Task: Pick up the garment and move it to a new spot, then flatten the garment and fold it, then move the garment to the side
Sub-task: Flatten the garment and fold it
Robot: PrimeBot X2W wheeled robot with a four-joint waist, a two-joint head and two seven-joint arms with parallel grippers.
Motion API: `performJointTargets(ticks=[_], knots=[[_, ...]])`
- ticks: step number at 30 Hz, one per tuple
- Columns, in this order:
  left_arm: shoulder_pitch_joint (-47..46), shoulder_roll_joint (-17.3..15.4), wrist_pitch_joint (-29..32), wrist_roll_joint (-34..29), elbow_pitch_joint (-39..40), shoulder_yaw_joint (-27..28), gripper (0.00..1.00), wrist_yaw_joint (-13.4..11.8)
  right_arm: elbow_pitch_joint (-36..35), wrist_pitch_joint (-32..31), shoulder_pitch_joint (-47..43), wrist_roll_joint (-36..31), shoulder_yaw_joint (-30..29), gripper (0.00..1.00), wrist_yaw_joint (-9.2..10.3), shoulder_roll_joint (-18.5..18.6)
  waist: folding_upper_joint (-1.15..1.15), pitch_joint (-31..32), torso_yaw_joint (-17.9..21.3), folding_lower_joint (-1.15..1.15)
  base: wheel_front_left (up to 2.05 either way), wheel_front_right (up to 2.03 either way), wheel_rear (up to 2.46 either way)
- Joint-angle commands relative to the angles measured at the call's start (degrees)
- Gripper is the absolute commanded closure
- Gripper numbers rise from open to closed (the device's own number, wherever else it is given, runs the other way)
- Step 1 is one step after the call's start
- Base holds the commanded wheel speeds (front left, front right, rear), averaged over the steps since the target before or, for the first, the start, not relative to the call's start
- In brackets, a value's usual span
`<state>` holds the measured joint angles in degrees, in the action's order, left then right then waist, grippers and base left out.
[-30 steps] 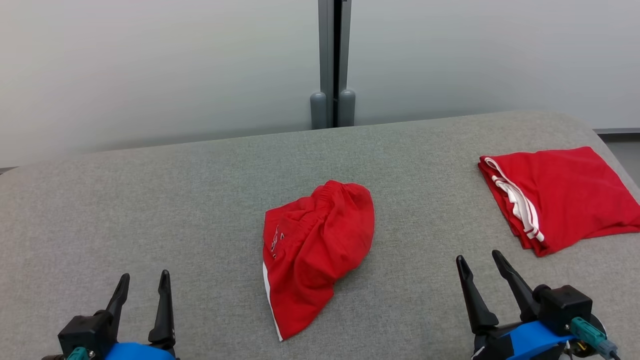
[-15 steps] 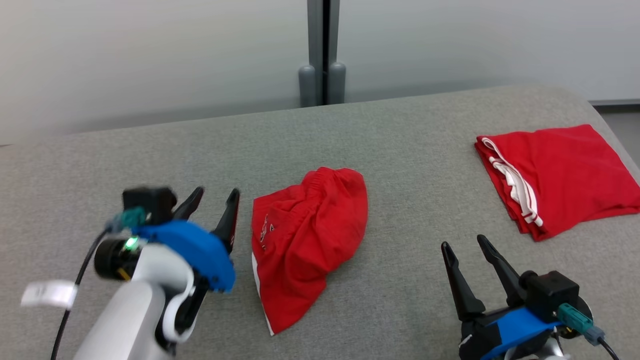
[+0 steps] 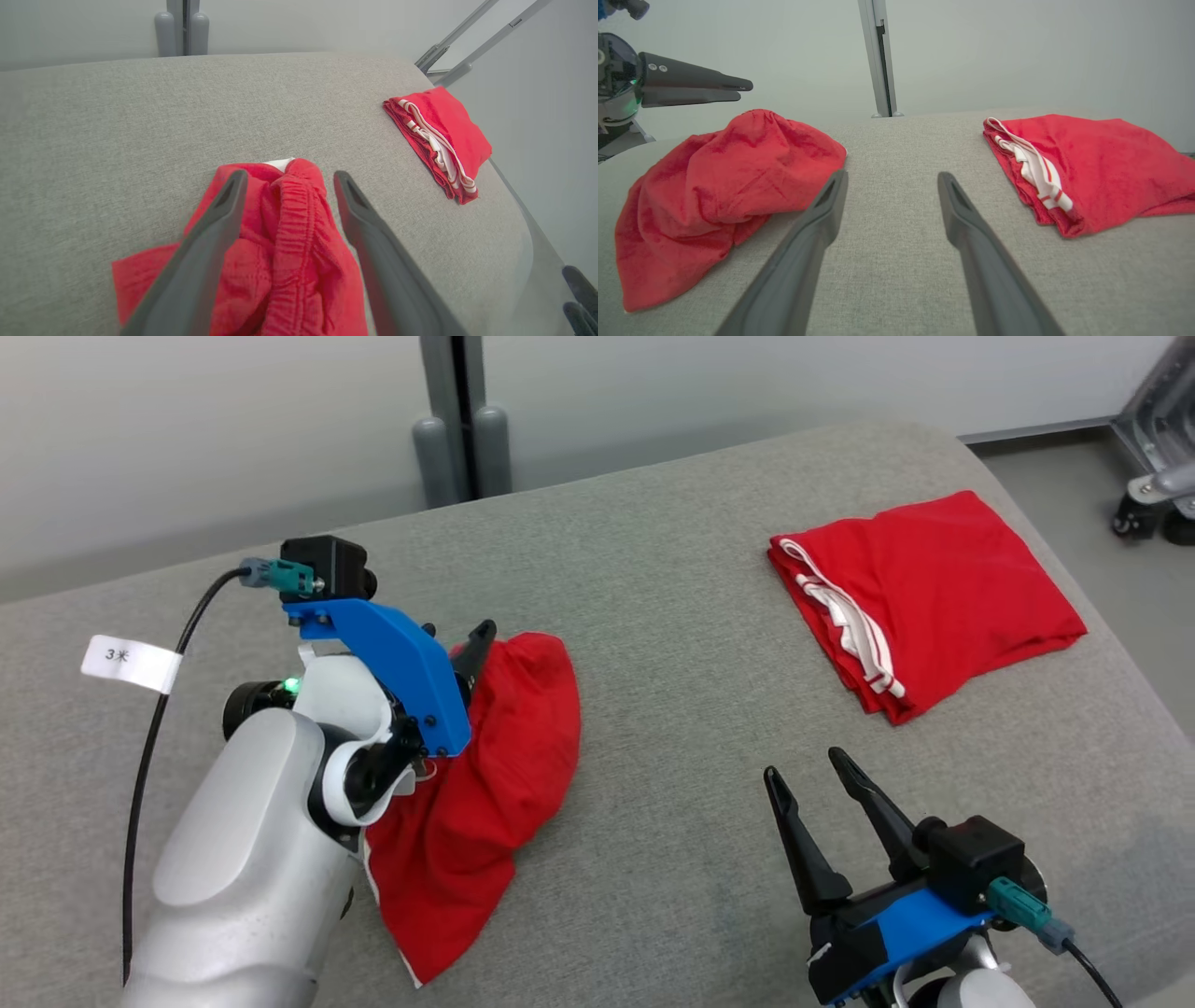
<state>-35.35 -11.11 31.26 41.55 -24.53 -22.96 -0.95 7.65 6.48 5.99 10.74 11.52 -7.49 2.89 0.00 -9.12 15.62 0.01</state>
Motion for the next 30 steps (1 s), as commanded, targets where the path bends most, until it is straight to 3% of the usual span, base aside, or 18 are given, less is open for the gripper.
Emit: performJointTargets(ticks=[1, 12, 13, 15, 22, 30], knots=[[-1.5, 0.2, 0.6, 0.5, -0.7, 0.3, 0.00, -0.3, 0.4, 0.6, 0.9, 0.7, 0.4, 0.00, -0.01, 0.0, 0.00, -1.0, 2.2, -0.01, 0.00, 0.00, 0.00], [-2.6, -0.8, 10.4, 0.5, -3.4, -2.6, 0.00, -3.1, 2.4, 2.2, 1.6, 1.5, 1.1, 0.00, -0.01, 0.0, 0.00, -1.3, 5.1, -0.01, 0.00, 0.00, 0.00], [-2.7, -1.0, 10.6, 0.4, -2.8, -2.9, 0.19, -2.6, 2.5, 2.2, 1.7, 1.5, 1.0, 0.00, -0.01, 0.0, 0.00, -1.3, 5.2, -0.01, 0.00, 0.00, 0.00], [-3.1, -1.1, 9.0, 0.1, -1.8, -2.9, 1.00, -1.6, 2.6, 2.5, 1.8, 1.9, 0.9, 0.00, -0.02, 0.0, 0.00, -1.3, 5.2, -0.01, 0.00, 0.00, 0.00], [-6.1, -0.5, -4.4, -3.2, -0.9, -2.2, 1.00, 1.9, 2.9, 2.8, 2.3, 2.3, 0.9, 0.00, -0.01, 0.0, 0.00, -1.2, 4.7, -0.01, 0.00, 0.00, 0.00], [-16.2, -0.2, -18.5, -8.1, 1.5, -4.5, 1.00, 7.1, 3.1, 2.8, 2.0, 2.4, 0.3, 0.00, -0.01, 0.0, 0.00, -0.6, 3.4, -0.01, 0.00, 0.00, 0.00]])
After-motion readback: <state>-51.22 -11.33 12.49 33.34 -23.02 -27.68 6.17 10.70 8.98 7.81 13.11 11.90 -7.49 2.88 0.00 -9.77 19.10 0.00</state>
